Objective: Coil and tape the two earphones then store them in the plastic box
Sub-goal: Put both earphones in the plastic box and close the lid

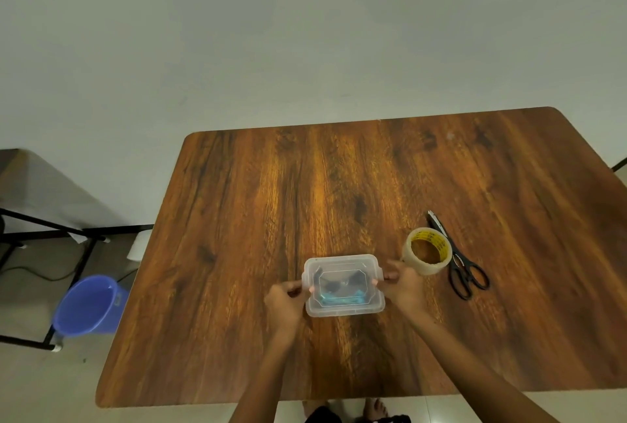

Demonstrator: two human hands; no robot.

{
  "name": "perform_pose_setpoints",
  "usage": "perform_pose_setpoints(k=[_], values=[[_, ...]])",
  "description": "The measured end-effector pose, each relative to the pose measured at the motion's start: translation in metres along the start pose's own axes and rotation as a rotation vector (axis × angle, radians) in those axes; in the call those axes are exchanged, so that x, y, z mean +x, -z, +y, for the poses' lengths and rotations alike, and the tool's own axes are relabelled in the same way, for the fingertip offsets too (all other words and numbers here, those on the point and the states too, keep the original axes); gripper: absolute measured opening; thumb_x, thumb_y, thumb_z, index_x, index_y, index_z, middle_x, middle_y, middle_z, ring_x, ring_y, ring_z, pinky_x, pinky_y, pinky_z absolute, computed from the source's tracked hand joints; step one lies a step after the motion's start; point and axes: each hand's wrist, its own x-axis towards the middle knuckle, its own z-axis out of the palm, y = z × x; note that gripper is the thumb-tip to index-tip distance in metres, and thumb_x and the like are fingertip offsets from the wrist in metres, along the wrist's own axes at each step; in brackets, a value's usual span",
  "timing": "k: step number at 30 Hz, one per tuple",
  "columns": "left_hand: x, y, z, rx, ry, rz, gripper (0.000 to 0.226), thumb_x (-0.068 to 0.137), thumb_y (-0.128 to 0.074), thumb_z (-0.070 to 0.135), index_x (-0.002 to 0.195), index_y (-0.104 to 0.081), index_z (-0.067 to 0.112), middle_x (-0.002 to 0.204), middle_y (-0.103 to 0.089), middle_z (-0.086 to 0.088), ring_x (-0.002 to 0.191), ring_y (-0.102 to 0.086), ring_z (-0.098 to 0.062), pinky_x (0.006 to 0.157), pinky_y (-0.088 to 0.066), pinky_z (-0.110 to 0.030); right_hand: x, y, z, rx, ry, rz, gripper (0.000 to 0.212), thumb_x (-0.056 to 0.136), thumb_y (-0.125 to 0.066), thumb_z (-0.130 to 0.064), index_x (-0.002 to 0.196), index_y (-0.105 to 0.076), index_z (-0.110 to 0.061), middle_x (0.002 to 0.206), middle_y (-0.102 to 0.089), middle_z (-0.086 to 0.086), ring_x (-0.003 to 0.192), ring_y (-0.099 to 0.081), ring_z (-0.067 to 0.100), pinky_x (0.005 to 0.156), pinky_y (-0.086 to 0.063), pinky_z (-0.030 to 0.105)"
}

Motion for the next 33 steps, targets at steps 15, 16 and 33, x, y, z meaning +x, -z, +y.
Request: perform_pose_setpoints(k=[15,16,33], values=[[0.019,0.005,-0.007,-0.240,0.272,-0.121,0.049,0.080,-0.074,0.012,0.122,-0.052,-0.001,0.115,-0.062,-0.017,0.100,-0.064,-0.029,0.082,-0.057,-0.040,0.003,0.006,-0.009,0.369,-0.312,-0.019,0.039,0.073,-0.078,-0.005,0.105,-0.059,0.005,0.100,-0.065,0.015,0.095,-0.066,0.032,0.078,-0.058,0.044],[0.020,0.005,-0.007,-0.225,0.279,-0.138,0.047,0.081,-0.073,0.013,0.121,-0.054,0.000,0.117,-0.061,-0.016,0.101,-0.064,-0.028,0.082,-0.057,-0.038,0.002,0.007,-0.009,0.390,-0.320,-0.018,0.039,0.072,-0.078,-0.004,0.105,-0.059,0.005,0.100,-0.064,0.015,0.096,-0.066,0.032,0.079,-0.058,0.045],[0.014,-0.007,0.012,0.203,0.037,0.029,0.004,0.080,-0.068,0.001,0.083,-0.069,0.000,0.083,-0.069,-0.013,0.078,-0.065,-0.020,0.064,-0.054,-0.027,0.002,0.010,-0.011,0.293,-0.355,-0.157,0.041,0.083,-0.071,-0.014,0.118,-0.058,0.004,0.119,-0.062,0.017,0.107,-0.062,0.031,0.087,-0.055,0.039]])
